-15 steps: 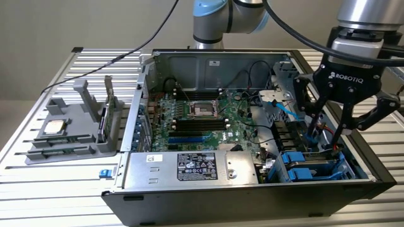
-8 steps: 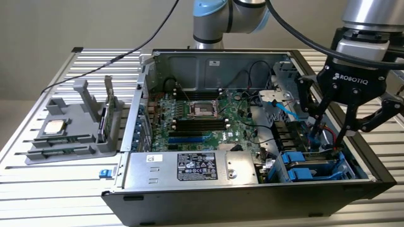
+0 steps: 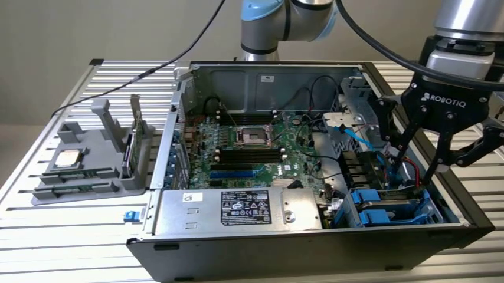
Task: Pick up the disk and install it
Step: 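Insert the disk into the insertion slot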
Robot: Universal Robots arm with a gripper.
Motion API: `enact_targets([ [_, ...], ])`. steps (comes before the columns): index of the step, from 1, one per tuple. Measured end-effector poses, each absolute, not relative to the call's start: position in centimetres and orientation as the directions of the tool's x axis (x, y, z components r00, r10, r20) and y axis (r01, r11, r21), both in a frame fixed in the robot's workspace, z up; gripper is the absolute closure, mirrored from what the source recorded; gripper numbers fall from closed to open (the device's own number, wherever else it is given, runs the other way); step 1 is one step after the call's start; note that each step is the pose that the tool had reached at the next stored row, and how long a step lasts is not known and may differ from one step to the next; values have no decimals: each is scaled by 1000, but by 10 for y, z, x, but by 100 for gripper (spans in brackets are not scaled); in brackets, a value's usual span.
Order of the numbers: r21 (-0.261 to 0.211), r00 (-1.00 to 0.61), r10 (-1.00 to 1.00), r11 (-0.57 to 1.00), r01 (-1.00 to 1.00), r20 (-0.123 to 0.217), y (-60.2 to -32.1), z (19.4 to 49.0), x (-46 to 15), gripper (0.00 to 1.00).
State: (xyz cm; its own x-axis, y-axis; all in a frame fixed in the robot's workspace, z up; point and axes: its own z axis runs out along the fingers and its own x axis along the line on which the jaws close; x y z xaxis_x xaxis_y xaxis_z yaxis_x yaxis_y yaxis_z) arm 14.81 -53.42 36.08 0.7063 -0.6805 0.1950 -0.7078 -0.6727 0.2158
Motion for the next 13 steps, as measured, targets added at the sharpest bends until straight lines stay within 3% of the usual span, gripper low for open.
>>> enact_targets([
  [13, 215, 669, -718, -634, -743, 194, -540, 360, 150, 57],
])
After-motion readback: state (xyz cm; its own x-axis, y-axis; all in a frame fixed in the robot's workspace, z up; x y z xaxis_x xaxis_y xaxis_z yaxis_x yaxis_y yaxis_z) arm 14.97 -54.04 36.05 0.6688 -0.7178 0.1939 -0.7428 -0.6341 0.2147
